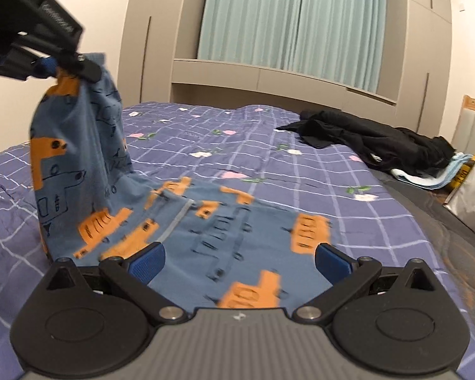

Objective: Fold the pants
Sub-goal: 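Grasp the elastic waistband with the left gripper and lift it, then fold the waistband over the pants with the left gripper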

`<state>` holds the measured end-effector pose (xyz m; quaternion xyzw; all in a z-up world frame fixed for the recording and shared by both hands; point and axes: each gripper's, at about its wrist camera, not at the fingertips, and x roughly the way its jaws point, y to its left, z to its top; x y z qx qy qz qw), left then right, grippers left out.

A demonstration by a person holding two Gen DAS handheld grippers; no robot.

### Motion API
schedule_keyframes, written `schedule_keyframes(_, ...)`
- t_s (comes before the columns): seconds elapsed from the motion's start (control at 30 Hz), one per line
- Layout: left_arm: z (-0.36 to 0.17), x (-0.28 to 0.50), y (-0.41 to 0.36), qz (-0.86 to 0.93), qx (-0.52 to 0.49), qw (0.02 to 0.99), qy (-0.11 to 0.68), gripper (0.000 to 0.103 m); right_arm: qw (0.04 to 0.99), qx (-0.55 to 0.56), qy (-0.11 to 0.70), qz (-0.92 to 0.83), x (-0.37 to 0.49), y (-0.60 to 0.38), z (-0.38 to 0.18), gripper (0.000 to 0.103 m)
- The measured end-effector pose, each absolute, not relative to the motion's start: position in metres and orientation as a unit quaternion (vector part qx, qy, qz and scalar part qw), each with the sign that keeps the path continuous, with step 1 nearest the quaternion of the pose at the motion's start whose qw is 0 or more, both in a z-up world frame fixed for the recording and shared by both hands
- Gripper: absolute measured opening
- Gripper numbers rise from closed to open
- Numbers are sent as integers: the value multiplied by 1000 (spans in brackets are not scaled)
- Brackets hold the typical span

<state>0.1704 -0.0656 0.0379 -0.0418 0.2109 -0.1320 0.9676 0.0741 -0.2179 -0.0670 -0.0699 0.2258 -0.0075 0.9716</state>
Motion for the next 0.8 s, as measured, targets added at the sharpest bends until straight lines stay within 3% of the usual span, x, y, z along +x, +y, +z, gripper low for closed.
schedule_keyframes(0.5,-39,169,-183,-233,49,930,280,22,960,-30,260,-95,12,-300,-65,103)
schedule_keyframes(0.6,-50,170,-187,-239,46,925,291,28,959,-27,264,-104,5,-309,-64,103)
schedule_keyframes(0.8,-55,159,-180,-249,46,920,298,50,955,-15,276,-107,4,-316,-70,103)
